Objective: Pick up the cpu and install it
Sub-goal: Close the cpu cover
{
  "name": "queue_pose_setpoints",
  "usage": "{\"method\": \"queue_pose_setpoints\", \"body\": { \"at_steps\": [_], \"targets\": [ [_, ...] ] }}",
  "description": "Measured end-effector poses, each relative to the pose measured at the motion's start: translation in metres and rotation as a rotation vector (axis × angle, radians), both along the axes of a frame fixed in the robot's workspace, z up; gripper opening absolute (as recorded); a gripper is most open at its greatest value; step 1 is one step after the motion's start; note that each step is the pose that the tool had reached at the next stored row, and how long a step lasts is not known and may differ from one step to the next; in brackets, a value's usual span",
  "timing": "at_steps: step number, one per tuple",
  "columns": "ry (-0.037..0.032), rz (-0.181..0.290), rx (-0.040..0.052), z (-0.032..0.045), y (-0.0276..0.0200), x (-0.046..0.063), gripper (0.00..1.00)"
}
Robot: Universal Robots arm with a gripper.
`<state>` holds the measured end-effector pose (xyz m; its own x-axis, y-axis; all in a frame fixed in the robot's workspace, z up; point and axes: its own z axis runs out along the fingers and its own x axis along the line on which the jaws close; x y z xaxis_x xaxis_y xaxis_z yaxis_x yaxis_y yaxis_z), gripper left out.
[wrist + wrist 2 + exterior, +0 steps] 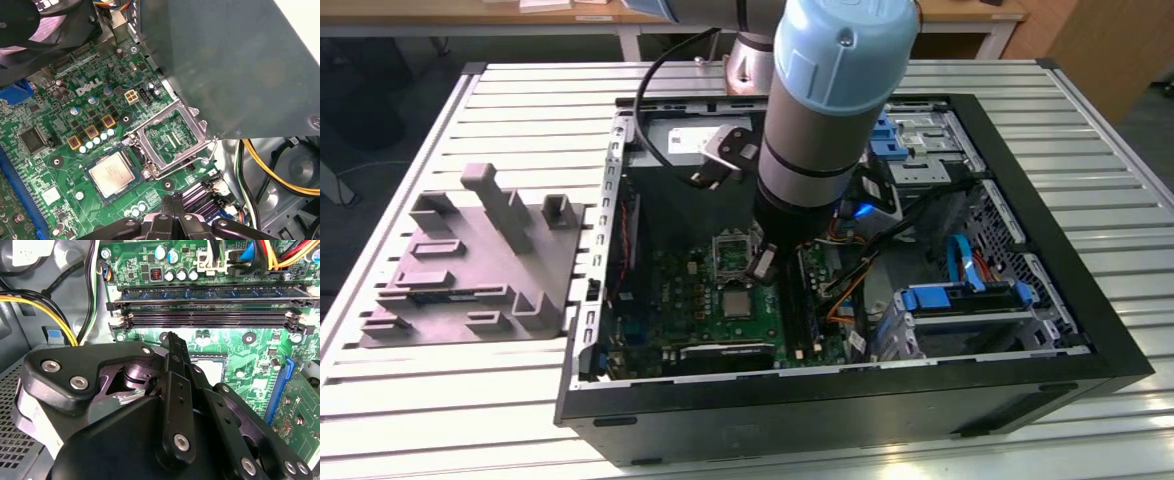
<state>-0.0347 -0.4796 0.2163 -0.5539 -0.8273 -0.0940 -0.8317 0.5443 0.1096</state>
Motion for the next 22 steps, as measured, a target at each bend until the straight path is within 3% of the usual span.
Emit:
{"method": "queue_pose_setpoints", "body": {
  "at_steps": [13, 14, 15, 17, 18, 22],
  "targets": [
    [0.0, 0.0, 0.0, 0.0, 0.0002, 0.0004, 0.11],
    [0.0, 0.0, 0.0036, 0.0001, 0.0002, 0.0004, 0.11],
    [0.0001, 0.001, 0.0159, 0.0, 0.0002, 0.0006, 0.11],
    [0.0001, 0.001, 0.0498, -0.0002, 0.0002, 0.0013, 0.11],
    [0.0, 0.001, 0.0614, -0.0005, 0.0002, 0.0019, 0.11],
    [-0.0001, 0.001, 0.079, -0.0016, 0.0024, 0.0051, 0.11]
  ]
}}
